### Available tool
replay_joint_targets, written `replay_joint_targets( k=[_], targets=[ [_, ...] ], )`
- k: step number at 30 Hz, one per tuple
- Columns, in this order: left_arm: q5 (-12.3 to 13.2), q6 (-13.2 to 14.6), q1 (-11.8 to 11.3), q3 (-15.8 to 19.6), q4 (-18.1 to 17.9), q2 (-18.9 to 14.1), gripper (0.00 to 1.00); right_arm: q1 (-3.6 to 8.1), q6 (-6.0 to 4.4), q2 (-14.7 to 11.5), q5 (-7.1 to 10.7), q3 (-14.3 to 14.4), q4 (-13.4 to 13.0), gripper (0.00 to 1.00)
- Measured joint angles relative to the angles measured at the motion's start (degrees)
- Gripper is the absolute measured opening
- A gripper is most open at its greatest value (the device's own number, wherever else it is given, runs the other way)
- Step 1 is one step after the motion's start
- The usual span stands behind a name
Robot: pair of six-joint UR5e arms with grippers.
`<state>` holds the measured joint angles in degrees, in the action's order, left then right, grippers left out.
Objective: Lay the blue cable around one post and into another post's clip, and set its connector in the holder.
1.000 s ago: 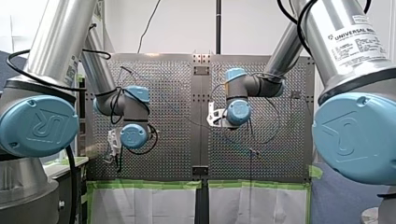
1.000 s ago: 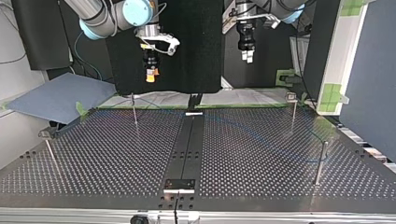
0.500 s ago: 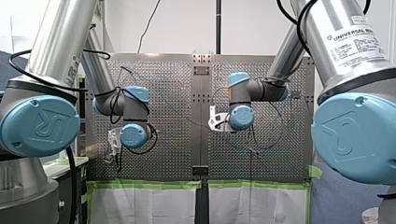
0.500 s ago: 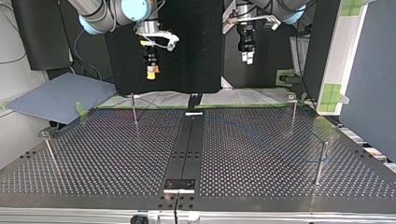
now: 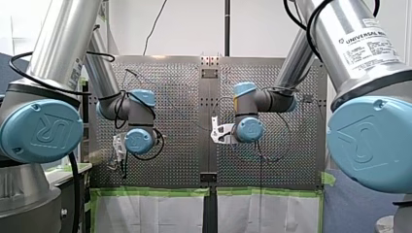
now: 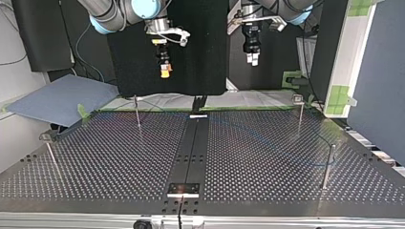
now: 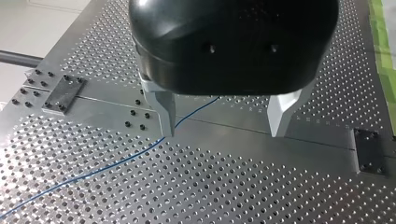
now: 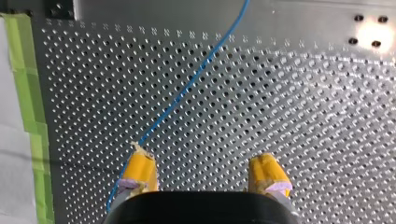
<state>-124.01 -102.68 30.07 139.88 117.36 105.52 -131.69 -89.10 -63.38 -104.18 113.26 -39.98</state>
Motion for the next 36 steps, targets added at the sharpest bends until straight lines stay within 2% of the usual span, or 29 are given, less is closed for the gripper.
replay_joint_targets(
  k=[10, 19, 26, 36],
  targets=[
    [0.4, -0.1, 0.0, 0.0, -0.1, 0.0, 0.98, -2.02, 0.79, 0.3, 0.34, 0.0, -0.8, 0.99],
    [0.6, -0.1, -0.1, 0.0, -0.1, 0.0, 0.98, -3.66, 0.91, 0.4, 0.09, 0.0, -1.0, 0.99],
    [0.6, 0.0, -0.1, -0.5, 0.4, 0.0, 0.98, -4.03, 0.37, 0.4, -1.40, 0.0, -1.2, 0.99],
    [0.7, -0.3, -0.2, -1.0, 0.9, 0.0, 0.98, -4.12, -0.19, 0.4, -1.61, -0.4, -1.3, 0.99]
  ],
)
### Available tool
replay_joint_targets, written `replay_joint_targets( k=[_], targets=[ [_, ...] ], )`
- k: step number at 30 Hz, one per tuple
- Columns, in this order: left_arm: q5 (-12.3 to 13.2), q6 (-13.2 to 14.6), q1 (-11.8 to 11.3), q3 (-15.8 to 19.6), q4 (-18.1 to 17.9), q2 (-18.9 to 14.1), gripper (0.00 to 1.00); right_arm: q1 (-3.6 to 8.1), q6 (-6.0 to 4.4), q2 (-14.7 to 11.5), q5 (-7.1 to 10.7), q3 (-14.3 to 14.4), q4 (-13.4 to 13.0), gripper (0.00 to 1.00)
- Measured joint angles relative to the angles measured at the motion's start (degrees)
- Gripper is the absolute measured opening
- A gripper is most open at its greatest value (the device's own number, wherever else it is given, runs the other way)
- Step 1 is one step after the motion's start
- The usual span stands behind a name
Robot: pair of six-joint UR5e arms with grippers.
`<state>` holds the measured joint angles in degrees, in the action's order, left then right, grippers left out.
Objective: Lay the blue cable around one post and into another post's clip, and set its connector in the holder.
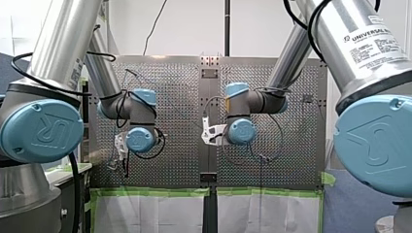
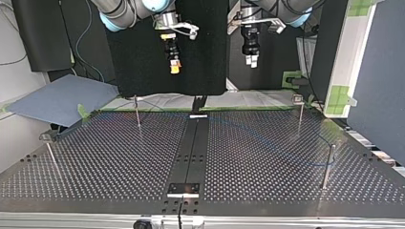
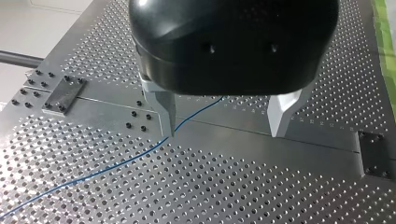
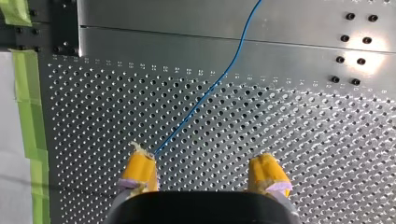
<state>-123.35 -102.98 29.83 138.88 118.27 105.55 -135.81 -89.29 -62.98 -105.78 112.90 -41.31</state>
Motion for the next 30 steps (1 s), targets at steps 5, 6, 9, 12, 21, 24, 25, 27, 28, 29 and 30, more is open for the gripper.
replay_joint_targets(
  k=[5, 6, 9, 12, 21, 24, 25, 27, 28, 29, 30],
  targets=[
    [0.1, 0.0, 0.0, 0.0, 0.0, 0.0, 0.98, -0.02, -0.02, 0.0, -0.04, -0.5, 0.5, 0.99],
    [0.1, 0.0, 0.0, 0.0, 0.0, 0.0, 0.98, -0.02, -0.03, 0.0, -0.04, -0.6, 0.5, 0.99],
    [0.2, 0.1, 0.0, 0.0, 0.0, 0.0, 0.98, -0.02, -0.03, 0.0, -0.05, -0.6, 0.4, 0.99],
    [0.2, 0.1, 0.0, 0.0, 0.0, 0.0, 0.98, -0.02, -0.03, 0.0, -0.05, -0.6, 0.4, 0.99],
    [0.2, 0.1, 0.0, 0.1, 0.0, -0.1, 0.98, -0.02, -0.03, 0.0, -0.04, -0.6, 0.4, 0.99],
    [0.2, 0.1, 0.0, 0.1, 0.0, -0.1, 0.98, -0.02, -0.03, 0.0, -0.05, -0.6, 0.4, 0.99],
    [0.2, 0.1, 0.0, 0.1, 0.0, -0.1, 0.98, -0.02, -0.03, 0.0, -0.05, -0.6, 0.4, 0.99],
    [0.2, 0.1, 0.0, 0.1, 0.0, -0.1, 0.98, -0.02, -0.03, 0.0, -0.05, -0.6, 0.4, 0.99],
    [0.2, 0.1, 0.0, 0.1, 0.0, -0.1, 0.98, -0.02, -0.03, 0.0, -0.04, -0.6, 0.4, 0.99],
    [0.2, 0.1, 0.0, 0.1, 0.0, -0.1, 0.98, -0.02, -0.03, 0.0, -0.05, -0.6, 0.4, 0.99],
    [0.2, 0.1, 0.0, 0.1, 0.0, -0.1, 0.98, -0.02, -0.03, 0.0, -0.05, -0.6, 0.4, 0.99]
  ],
)
